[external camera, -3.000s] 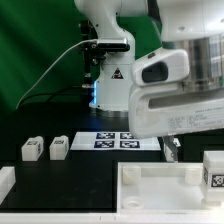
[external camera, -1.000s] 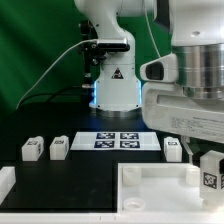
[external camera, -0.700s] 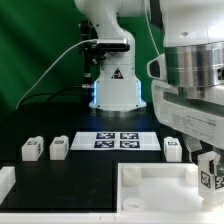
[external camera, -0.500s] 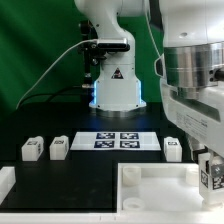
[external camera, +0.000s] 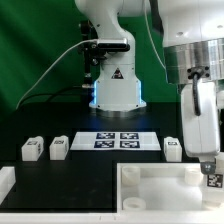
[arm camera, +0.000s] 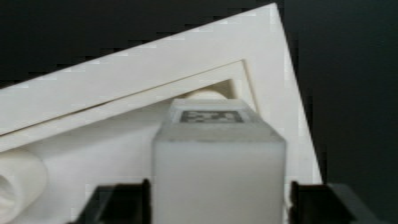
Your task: Assemble one leg
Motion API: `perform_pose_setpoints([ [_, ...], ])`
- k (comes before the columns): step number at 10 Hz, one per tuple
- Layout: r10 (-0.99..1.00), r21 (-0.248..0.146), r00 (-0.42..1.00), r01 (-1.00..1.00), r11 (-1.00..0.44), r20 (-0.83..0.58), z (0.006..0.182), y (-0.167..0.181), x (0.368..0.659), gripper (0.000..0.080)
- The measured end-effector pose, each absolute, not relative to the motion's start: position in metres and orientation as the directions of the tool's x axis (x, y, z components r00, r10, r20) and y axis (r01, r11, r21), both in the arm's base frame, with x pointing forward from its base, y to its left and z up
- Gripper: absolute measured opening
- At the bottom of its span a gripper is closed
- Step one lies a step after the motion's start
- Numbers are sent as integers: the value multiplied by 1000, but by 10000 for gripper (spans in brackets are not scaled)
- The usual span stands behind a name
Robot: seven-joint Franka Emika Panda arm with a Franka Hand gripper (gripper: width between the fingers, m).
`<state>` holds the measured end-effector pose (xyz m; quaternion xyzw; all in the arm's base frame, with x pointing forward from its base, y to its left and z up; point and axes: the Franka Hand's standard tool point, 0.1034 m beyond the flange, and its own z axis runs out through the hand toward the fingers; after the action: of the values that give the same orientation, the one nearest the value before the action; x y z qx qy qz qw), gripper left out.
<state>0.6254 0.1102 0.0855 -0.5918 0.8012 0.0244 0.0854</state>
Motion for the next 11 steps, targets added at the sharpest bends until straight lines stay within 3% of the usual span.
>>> perform_pose_setpoints([
  [1,-987,-94,-76,-992,90,-142,86,112,625,524],
  [2,-987,-105,108,-990,-96,-119,87,119,625,622],
  [3,-963,-101,251,-965,-241,-102,89,123,625,622],
  [6,-853,-127,518,-852,-508,-64,88,120,625,648],
  [7,-777,-129,628,-775,-619,-41,87,119,625,649],
  [8,-578,-100,816,-574,-813,14,87,120,631,649],
  [9,-496,-97,868,-492,-865,31,88,122,634,649],
  [11,-531,-99,847,-526,-845,25,87,122,633,623],
])
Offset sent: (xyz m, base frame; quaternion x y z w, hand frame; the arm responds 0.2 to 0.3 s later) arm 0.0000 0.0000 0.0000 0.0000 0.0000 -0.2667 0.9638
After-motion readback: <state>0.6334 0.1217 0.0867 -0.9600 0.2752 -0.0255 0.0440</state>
